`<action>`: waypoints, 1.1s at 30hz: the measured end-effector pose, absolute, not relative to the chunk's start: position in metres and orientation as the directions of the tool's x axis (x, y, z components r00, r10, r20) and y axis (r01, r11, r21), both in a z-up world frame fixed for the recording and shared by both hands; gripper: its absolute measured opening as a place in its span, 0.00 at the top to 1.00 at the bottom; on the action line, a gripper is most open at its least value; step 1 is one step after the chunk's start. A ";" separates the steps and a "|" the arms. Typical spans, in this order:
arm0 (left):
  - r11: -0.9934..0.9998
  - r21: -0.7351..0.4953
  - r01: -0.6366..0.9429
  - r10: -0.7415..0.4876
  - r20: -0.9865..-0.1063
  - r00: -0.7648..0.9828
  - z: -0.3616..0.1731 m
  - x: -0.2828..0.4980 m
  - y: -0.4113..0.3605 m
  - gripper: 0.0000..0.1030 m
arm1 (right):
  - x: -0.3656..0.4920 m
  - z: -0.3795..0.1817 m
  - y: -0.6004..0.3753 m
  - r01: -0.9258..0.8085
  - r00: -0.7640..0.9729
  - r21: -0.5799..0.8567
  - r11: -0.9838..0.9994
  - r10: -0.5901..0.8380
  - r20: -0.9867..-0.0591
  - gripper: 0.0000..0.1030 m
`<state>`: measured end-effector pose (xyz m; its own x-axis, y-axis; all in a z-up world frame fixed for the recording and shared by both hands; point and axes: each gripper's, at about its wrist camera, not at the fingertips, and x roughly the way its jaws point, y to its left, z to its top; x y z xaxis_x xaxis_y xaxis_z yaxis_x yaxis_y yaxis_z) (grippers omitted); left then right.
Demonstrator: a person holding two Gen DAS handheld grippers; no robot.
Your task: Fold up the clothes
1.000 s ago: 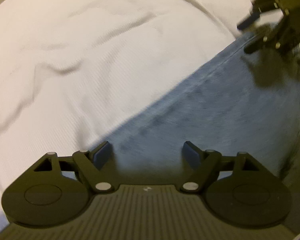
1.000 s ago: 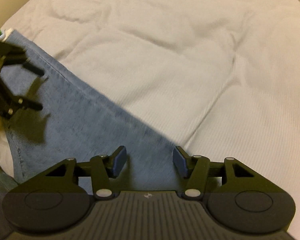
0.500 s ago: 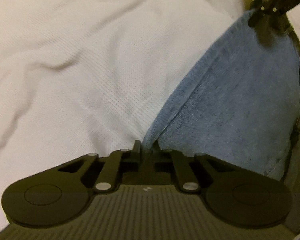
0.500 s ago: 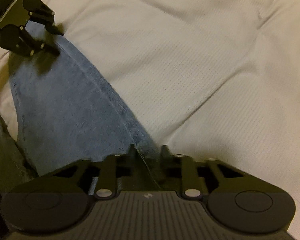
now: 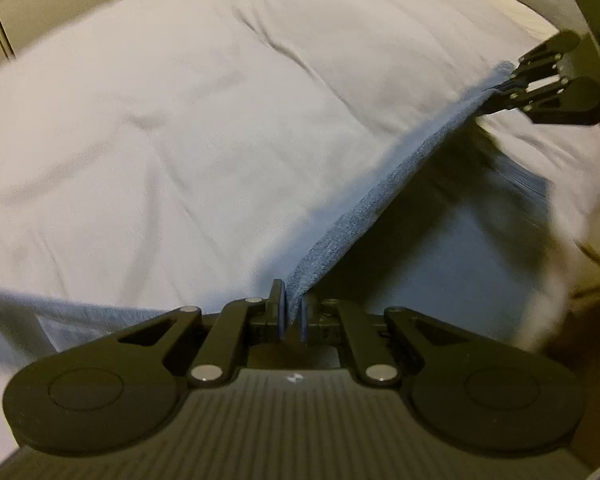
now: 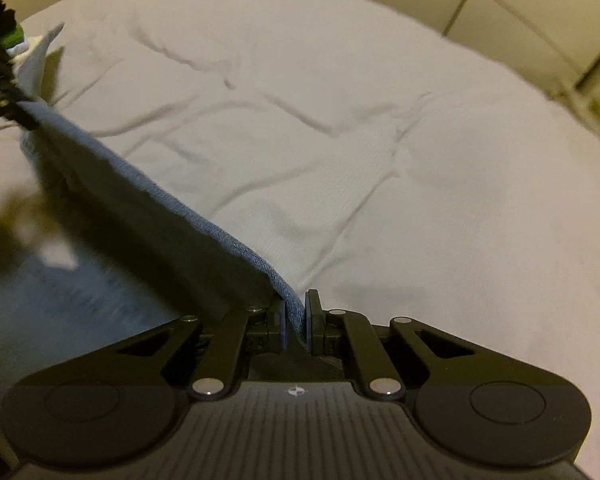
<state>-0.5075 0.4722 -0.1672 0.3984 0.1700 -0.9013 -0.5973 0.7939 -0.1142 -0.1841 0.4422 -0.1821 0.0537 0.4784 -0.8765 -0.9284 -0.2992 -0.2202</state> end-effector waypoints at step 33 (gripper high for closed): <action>0.845 0.404 -0.351 0.521 -0.771 0.366 -0.296 -0.513 0.279 0.64 | -0.144 -0.303 0.176 -0.760 -0.105 0.524 0.384 0.724 -0.682 0.34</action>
